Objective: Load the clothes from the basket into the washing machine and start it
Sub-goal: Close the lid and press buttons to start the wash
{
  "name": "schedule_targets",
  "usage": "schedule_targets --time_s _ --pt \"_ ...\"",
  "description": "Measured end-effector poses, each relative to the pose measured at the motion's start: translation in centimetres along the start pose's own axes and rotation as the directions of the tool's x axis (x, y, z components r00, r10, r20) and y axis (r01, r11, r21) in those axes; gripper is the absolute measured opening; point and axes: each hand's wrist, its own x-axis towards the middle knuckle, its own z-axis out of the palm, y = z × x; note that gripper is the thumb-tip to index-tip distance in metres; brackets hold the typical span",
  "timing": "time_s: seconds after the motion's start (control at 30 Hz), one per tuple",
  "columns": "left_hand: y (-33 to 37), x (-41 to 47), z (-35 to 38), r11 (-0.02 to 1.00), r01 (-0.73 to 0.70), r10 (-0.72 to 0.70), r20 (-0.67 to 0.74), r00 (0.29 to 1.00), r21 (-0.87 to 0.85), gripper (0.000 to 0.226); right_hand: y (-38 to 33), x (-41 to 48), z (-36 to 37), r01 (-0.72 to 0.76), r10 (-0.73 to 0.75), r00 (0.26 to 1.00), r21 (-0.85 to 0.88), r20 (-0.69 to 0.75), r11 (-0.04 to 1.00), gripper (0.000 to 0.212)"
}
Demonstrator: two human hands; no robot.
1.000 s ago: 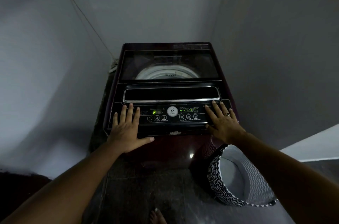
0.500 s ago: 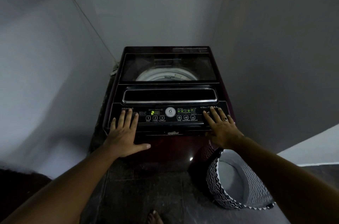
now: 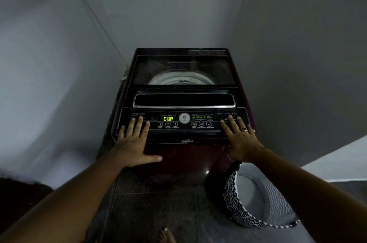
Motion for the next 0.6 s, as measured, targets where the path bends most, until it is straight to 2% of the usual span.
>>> schedule_targets --time_s 0.6 --pt "0.33 -0.15 -0.56 1.0 0.01 -0.008 0.078 0.997 -0.019 0.146 0.06 0.09 -0.04 0.005 -0.006 1.0 0.017 0.031 1.0 0.113"
